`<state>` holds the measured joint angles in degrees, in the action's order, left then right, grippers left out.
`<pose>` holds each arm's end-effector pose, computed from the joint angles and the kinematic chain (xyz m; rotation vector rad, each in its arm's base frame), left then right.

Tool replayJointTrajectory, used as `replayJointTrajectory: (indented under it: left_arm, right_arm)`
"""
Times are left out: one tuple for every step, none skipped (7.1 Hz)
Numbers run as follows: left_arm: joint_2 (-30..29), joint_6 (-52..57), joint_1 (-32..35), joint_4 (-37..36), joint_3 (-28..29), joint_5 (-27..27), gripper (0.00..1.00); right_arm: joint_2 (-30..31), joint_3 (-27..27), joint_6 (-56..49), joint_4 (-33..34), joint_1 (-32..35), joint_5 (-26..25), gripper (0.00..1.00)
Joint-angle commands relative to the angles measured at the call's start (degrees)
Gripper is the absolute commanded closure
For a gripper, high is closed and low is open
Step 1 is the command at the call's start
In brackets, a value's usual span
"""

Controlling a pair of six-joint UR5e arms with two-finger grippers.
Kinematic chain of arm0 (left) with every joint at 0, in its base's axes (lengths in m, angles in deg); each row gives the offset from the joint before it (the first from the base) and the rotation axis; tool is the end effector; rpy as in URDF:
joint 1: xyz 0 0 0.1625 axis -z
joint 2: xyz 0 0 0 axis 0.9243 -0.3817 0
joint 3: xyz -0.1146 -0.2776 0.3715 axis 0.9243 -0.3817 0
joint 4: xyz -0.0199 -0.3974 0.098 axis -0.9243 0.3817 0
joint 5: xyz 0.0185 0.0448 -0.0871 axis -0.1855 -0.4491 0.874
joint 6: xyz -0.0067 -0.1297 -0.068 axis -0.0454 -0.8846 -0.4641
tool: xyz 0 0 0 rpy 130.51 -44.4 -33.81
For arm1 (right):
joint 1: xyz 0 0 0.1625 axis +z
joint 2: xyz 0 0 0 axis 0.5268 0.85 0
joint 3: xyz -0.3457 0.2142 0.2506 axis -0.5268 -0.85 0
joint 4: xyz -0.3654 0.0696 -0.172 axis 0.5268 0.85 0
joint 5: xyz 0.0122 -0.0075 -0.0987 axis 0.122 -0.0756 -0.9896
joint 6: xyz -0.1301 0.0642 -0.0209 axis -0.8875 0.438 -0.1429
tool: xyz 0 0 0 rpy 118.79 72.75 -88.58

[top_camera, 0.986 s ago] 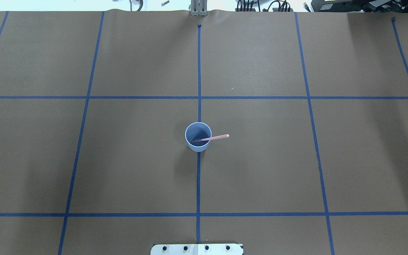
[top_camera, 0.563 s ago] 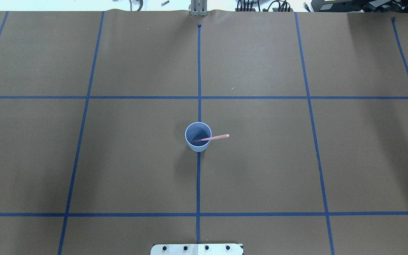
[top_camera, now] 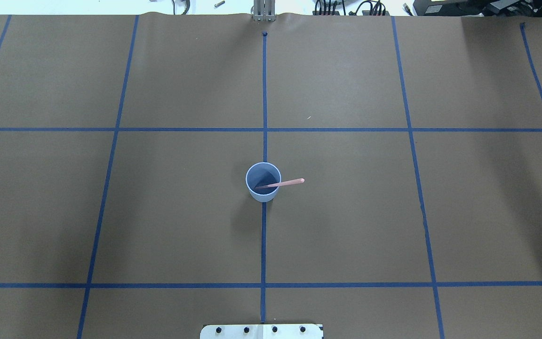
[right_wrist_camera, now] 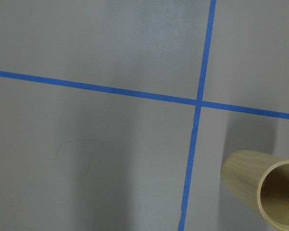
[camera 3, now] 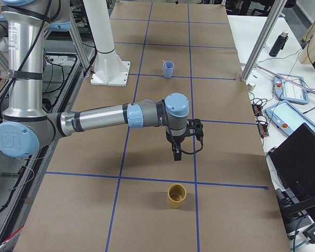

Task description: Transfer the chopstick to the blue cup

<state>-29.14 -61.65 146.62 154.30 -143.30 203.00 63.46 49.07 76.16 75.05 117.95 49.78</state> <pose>0.0461 -0.4427 0.6384 0.2703 0.7825 0.0399 0.0007 -0.4523 0.6464 0.1162 -0.7774 -0.1132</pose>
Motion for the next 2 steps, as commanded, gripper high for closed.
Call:
replayJointTrajectory:
  left_arm:
    - [0.38, -0.09, 0.05, 1.56, 1.24, 0.06, 0.02]
    - [0.12, 0.34, -0.13, 2.0, 3.08, -0.03, 0.02]
  right_arm:
    - [0.08, -0.19, 0.37, -0.07, -0.64, 0.07, 0.0]
    - [0.0, -0.1, 0.37, -0.07, -0.73, 0.16, 0.0]
